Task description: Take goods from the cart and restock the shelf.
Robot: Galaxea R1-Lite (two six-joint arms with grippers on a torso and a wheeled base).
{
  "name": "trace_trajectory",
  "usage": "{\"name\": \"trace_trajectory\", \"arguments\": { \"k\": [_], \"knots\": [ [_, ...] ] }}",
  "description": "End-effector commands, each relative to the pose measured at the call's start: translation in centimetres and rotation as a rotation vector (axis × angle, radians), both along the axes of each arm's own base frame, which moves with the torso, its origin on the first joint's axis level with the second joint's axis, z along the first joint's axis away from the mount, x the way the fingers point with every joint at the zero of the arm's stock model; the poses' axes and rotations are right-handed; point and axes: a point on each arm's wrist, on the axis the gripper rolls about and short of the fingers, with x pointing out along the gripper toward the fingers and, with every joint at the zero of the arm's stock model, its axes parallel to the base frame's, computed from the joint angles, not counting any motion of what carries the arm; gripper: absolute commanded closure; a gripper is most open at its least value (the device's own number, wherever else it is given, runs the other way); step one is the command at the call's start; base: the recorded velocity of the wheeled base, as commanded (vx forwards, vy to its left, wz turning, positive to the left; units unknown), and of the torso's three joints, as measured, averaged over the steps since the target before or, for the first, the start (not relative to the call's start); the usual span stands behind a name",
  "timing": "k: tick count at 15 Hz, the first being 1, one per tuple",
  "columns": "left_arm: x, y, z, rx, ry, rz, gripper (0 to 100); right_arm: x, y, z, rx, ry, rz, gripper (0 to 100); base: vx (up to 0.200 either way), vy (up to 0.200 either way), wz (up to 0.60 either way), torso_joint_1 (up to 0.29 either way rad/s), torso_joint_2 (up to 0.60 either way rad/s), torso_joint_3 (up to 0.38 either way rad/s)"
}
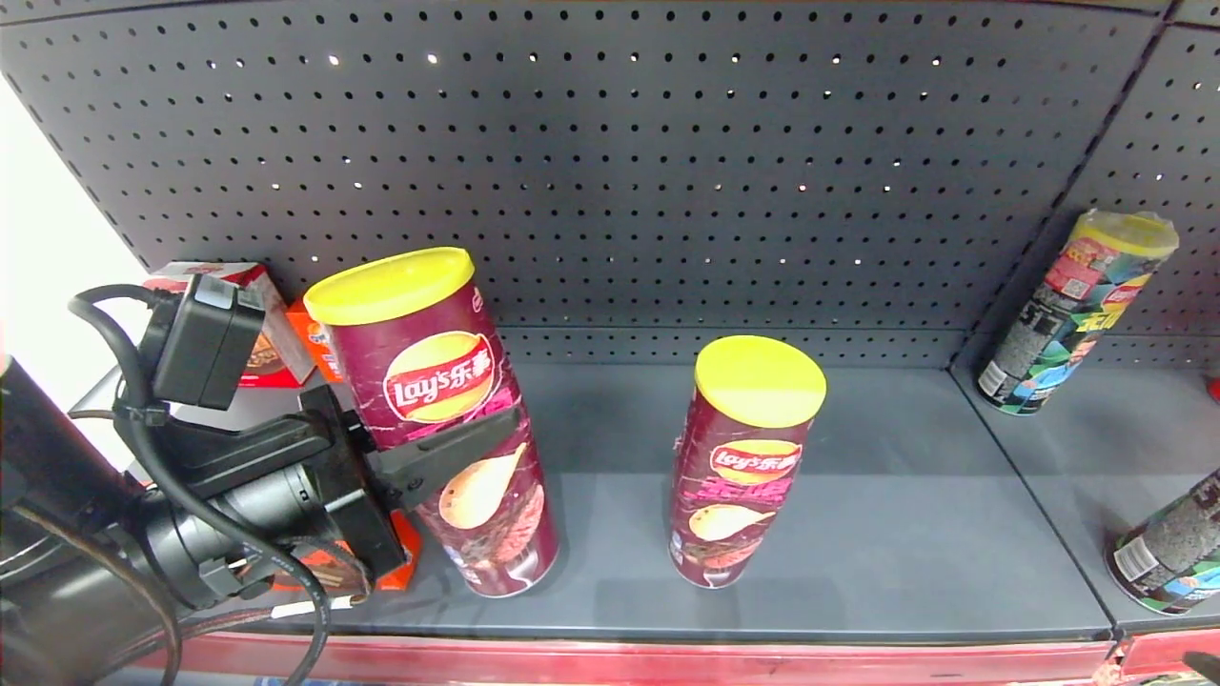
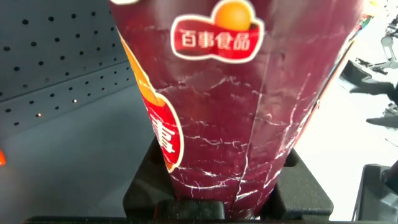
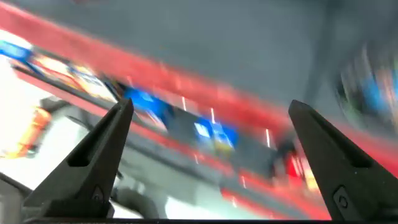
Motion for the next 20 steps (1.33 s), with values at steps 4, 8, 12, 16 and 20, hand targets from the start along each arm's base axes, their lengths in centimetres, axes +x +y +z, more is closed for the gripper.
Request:
{"name": "trace_trajectory", "arguments": {
  "k": [4,8,12,16,20],
  "knots": [
    [0.0,-0.2,0.3,-0.004,-0.013,-0.009,100,-2.9,-1.3,-2.4,0.020,-0.040,-0.423,0,0.000,0.000,0.00,0.000,0.00,0.000],
    [0.0,-0.3,0.3,-0.005,-0.014,-0.014,100,-4.1,-0.9,-2.6,0.062,-0.178,-0.441,0,0.000,0.000,0.00,0.000,0.00,0.000],
    [-0.1,-0.1,0.2,-0.002,-0.009,-0.011,100,-4.1,-1.1,-2.6,0.057,-0.211,-0.534,0,0.000,0.000,0.00,0.000,0.00,0.000],
    [-0.4,-0.1,0.3,-0.004,-0.015,-0.014,100,-4.2,-1.2,-2.7,0.097,-0.204,-0.347,0,0.000,0.000,0.00,0.000,0.00,0.000],
    [-0.5,0.0,0.0,0.000,-0.007,-0.014,100,-4.2,-1.0,-2.9,0.095,-0.183,-0.290,0,0.000,0.000,0.00,0.000,0.00,0.000]
  ]
}}
